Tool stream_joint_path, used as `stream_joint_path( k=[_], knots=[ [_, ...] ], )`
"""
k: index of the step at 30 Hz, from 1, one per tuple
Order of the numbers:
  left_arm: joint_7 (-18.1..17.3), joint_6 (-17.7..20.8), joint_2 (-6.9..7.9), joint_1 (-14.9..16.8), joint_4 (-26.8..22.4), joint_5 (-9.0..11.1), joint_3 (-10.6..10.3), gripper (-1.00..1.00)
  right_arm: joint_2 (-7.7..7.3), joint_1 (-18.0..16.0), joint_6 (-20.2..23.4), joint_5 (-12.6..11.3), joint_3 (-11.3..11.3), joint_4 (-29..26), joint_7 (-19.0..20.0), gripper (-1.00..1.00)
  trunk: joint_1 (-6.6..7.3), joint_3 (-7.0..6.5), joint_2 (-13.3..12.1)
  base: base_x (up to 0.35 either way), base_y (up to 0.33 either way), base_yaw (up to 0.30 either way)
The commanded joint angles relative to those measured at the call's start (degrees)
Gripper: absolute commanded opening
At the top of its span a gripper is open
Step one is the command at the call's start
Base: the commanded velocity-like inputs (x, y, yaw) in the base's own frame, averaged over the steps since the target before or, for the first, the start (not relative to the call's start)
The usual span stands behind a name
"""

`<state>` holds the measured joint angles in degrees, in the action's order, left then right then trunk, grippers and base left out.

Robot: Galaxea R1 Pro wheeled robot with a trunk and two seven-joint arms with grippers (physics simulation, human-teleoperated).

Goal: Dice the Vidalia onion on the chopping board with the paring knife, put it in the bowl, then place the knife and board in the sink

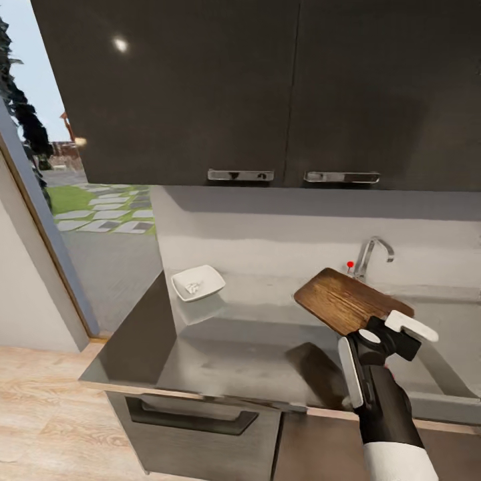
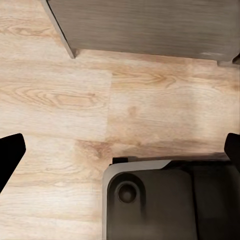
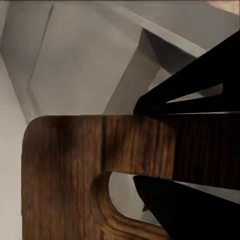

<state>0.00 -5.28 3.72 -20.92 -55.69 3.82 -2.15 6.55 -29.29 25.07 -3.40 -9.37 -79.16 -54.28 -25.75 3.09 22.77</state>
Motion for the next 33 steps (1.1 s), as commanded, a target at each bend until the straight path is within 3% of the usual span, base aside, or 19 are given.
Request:
stream_joint_path(
  k=[1,6,13,21,33],
  knots=[
    [0.0,-0.1,0.05,0.0,-0.1,0.4,-0.1,1.00,-0.05,-0.1,-2.0,-2.3,0.0,1.0,-3.5,-1.00,-0.03,0.11,0.1,0.001,-0.025,0.000],
    [0.0,-0.1,0.12,0.0,0.0,0.4,-0.1,1.00,-0.41,-0.1,-10.5,-13.3,0.0,2.2,-19.8,-1.00,-0.03,0.11,0.1,0.000,-0.007,0.000],
    [0.0,-0.1,0.14,0.0,0.3,0.4,-0.1,1.00,-0.26,-0.1,-14.8,-21.3,0.0,-0.2,-34.7,-1.00,-0.03,0.11,0.1,0.001,-0.002,0.000],
    [0.0,-0.1,0.14,0.0,0.8,0.4,0.0,1.00,0.21,-0.1,-15.4,-23.4,-0.1,-3.1,-35.7,-1.00,-0.03,0.11,0.1,0.157,-0.148,0.000],
    [0.0,-0.1,0.14,0.0,0.8,0.4,0.0,1.00,0.22,-0.1,-15.5,-23.4,0.0,-3.1,-35.7,-1.00,-0.03,0.47,0.1,0.158,-0.123,0.000]
  ],
)
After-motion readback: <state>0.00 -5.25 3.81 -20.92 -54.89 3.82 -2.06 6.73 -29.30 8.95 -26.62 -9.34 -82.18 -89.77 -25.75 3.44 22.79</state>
